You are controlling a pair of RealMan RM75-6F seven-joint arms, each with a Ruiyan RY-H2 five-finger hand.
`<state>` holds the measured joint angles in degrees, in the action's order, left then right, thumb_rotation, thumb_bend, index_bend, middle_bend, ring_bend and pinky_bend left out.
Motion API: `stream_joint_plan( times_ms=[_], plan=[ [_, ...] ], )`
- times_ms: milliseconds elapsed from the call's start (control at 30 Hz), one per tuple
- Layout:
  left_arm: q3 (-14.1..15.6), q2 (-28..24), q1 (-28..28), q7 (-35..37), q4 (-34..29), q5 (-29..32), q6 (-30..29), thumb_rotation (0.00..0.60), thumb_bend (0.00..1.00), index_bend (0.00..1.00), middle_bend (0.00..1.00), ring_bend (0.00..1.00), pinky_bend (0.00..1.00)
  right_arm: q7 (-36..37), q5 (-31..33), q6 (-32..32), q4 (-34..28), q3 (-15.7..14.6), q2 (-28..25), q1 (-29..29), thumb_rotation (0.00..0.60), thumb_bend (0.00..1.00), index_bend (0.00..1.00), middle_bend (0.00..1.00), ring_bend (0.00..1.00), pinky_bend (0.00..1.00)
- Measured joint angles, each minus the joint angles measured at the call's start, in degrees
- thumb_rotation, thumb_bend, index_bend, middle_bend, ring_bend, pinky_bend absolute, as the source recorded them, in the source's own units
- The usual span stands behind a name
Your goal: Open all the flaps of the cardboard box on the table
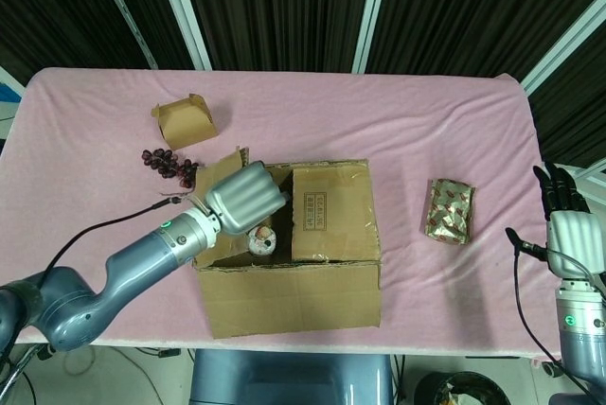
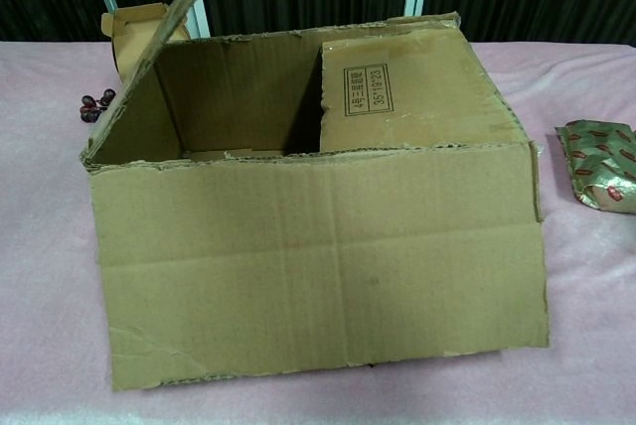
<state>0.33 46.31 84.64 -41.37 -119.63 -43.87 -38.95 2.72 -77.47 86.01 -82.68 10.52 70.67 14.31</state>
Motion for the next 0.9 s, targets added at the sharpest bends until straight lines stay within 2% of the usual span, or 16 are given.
stream_joint_plan(
  times_ms=[233,467,900],
  plan=[
    [0.11,-7.96,-4.87,2.65,-5.63,-5.7,-2.69,0.6,1.0,0.44,0.65,0.49,0.5,0.1,0.0,-0.43,-0.25,0.24,0.07,-0.19,0.6,0.26,0.0,0.0,0.0,0.23],
    [0.23,-14.89,-12.12,7.25,-9.43,-13.43,-5.1,0.6,1.0,0.44,0.65,0.49,0.5,-0.37,-0.45,-0.45,-0.37,0.31,0.18,-0.36,0.6,0.26,0.0,0.0,0.0,0.23],
    [3.89,-22.86,-28.52,15.22,-10.73,-30.12,-10.16,0.6,1.0,0.43,0.64,0.49,0.5,-0.57,-0.41,-0.84,-0.48,0.7,0.29,-0.68,0.6,0.26,0.0,0.0,0.0,0.23]
  ],
)
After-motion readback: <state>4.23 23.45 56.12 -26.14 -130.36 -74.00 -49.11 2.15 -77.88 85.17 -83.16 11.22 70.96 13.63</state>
